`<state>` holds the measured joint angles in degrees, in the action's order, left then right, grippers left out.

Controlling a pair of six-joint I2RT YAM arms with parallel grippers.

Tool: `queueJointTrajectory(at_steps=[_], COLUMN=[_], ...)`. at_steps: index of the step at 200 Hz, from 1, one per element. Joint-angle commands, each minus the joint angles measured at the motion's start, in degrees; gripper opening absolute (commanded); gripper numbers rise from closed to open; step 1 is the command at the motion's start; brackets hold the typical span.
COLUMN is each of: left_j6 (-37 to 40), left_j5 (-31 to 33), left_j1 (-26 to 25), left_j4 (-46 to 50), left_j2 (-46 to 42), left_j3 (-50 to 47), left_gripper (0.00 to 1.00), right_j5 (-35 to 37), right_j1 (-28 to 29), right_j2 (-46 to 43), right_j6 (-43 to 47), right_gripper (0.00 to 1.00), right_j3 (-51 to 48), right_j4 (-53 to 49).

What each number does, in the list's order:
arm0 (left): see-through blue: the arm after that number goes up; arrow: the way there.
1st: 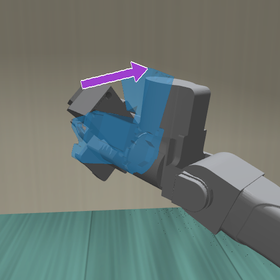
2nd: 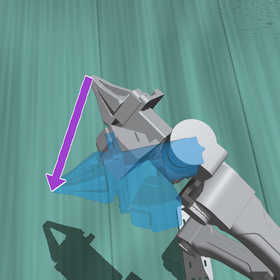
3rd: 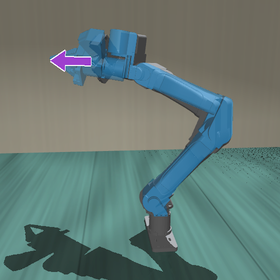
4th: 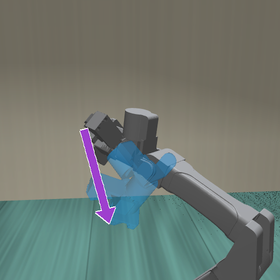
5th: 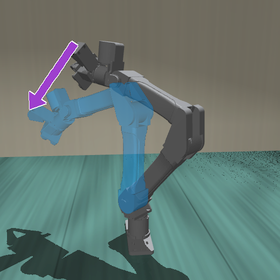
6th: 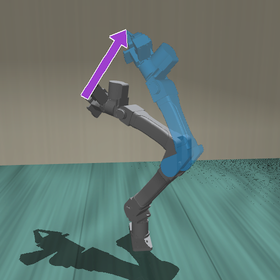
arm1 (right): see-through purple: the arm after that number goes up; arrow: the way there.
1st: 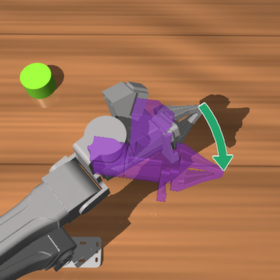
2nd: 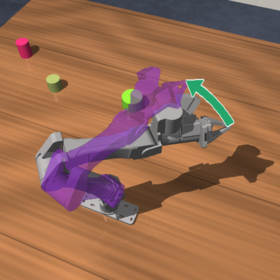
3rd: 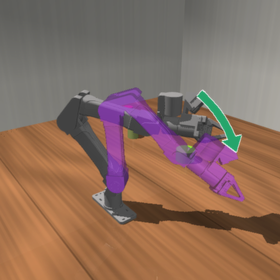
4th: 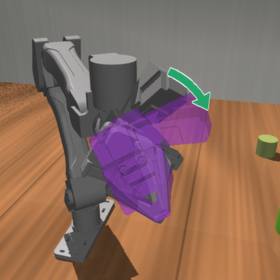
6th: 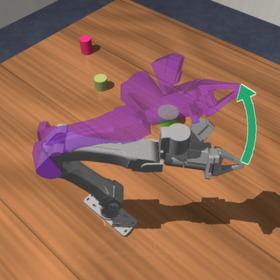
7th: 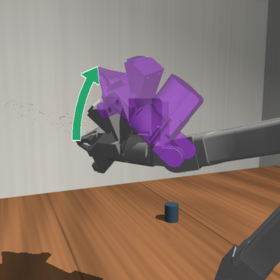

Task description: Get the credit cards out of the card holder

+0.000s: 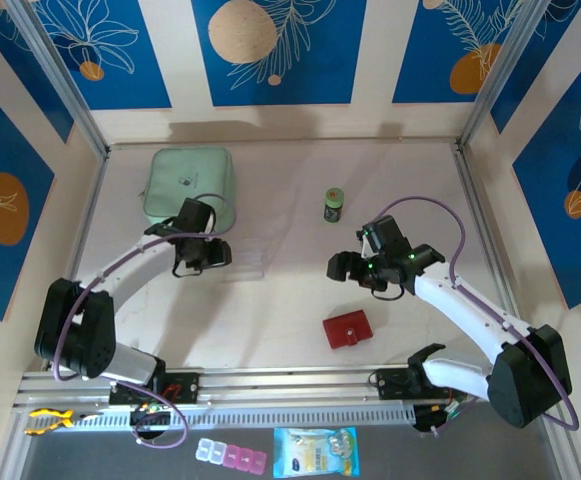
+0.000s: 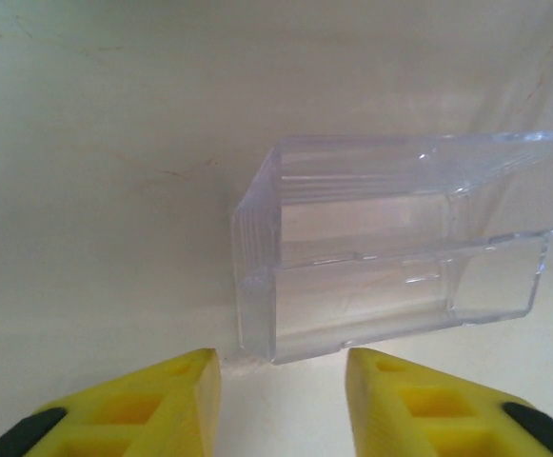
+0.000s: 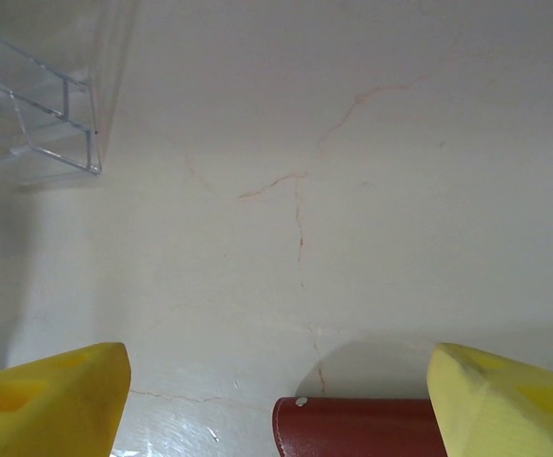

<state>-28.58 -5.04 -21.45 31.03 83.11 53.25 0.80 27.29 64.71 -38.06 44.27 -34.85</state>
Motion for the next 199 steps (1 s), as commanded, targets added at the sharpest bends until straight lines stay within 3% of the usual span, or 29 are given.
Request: queueJointTrajectory(at_steps=[1, 143, 199], left_j6=[-0.70, -2.29, -3.63], left_j5=[3.84, 5.30, 6.57], left_j1=[-0.78, -3.50, -5.62], left_j4=[3.08, 4.60, 6.18], left_j2=[1.97, 9.61, 11.92], left_j3=[2.33, 7.63, 10.69], left_gripper=[0.36, 0.10, 0.06], right_j5=[0.30, 1.73, 2.18], right_j1=[0.36, 0.41, 0.18], right_j2=[-1.15, -2.48, -4.35], right_j6=[-1.12, -1.60, -0.83], right_gripper=[0.82, 0.82, 0.82], right_j3=[-0.80, -1.67, -1.93], right_j4=[-1.01, -1.96, -2.73])
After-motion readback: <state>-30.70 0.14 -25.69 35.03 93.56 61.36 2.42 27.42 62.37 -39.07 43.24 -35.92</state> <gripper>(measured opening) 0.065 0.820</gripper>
